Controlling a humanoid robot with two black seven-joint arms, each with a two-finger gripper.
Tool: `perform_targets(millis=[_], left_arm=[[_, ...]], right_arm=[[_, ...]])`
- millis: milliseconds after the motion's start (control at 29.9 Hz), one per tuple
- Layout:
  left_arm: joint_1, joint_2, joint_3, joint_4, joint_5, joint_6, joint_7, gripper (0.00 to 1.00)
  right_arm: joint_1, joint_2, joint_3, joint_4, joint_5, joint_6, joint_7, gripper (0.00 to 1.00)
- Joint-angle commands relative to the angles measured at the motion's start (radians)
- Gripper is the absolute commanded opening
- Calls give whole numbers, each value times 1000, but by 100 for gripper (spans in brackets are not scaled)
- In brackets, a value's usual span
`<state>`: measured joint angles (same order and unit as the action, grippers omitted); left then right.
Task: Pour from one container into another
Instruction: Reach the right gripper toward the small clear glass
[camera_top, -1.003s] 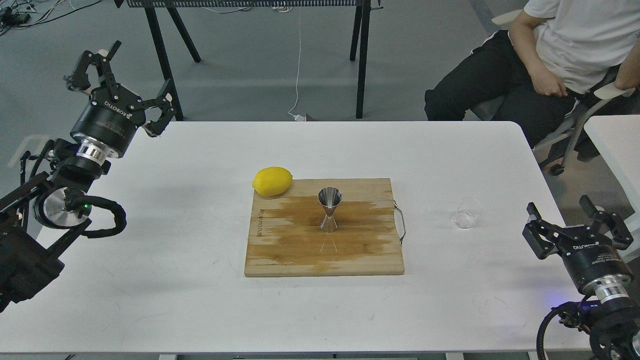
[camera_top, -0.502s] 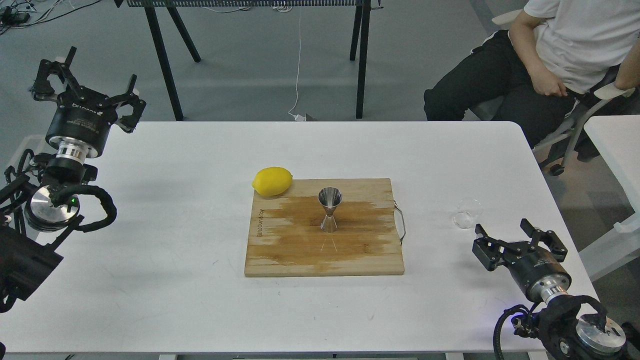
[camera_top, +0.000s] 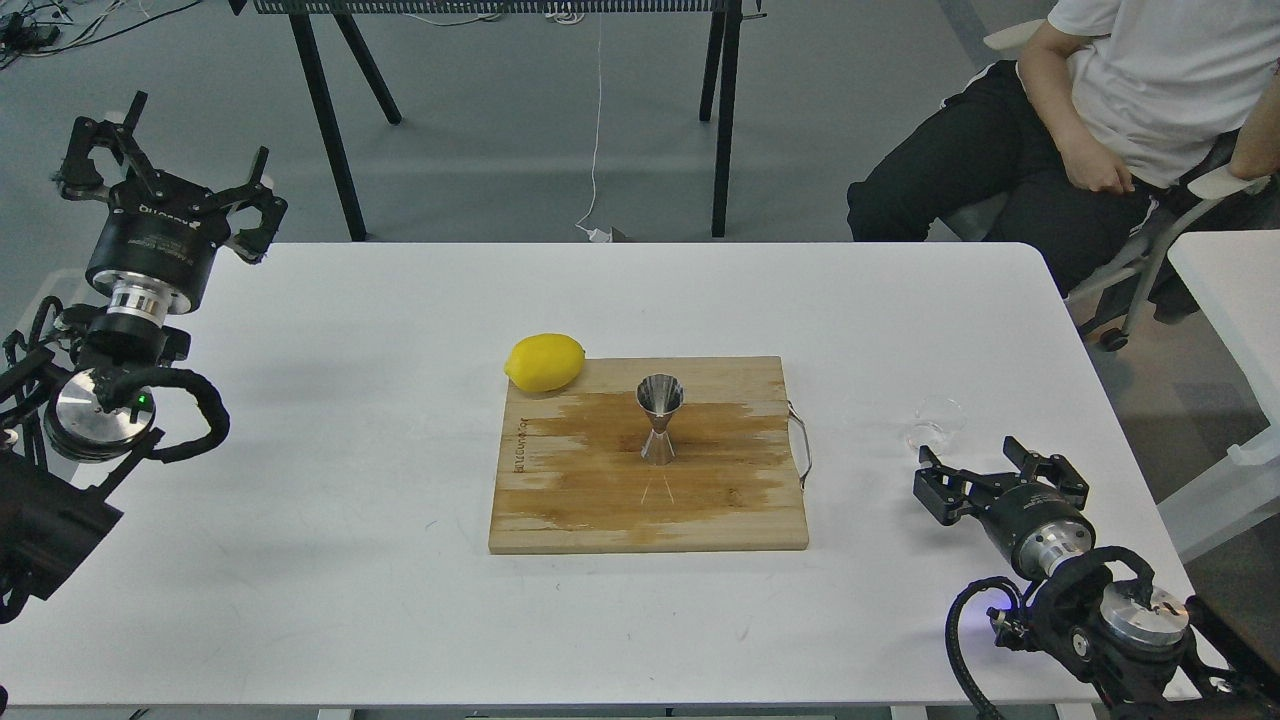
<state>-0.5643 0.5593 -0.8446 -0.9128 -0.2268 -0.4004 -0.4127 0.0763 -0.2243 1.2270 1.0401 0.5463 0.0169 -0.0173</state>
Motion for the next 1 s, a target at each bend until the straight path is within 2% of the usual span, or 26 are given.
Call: perform_targets(millis=[0, 234, 368, 569, 635, 702, 970], left_arm=[[3, -2, 5, 0, 3, 0, -6, 100], [14, 10, 9, 3, 6, -20, -6, 100], [15, 34, 9, 5, 6, -34, -6, 100], [15, 36, 9, 5, 6, -31, -6, 100], [15, 34, 9, 5, 6, -31, -8, 100], [15, 34, 7, 5, 6, -29, -6, 100], [14, 44, 4, 5, 6, -23, -8, 100]], right_arm=[[51, 36, -4, -73, 0, 1, -1, 100], [134, 80, -24, -175, -3, 9, -1, 99], [161, 89, -26, -227, -5, 18, -3, 93], [177, 89, -24, -232, -5, 18, -12, 72], [181, 91, -24, -232, -5, 17, -13, 59], [181, 95, -24, -232, -5, 17, -13, 58], [172, 102, -24, -226, -5, 69, -9, 42]])
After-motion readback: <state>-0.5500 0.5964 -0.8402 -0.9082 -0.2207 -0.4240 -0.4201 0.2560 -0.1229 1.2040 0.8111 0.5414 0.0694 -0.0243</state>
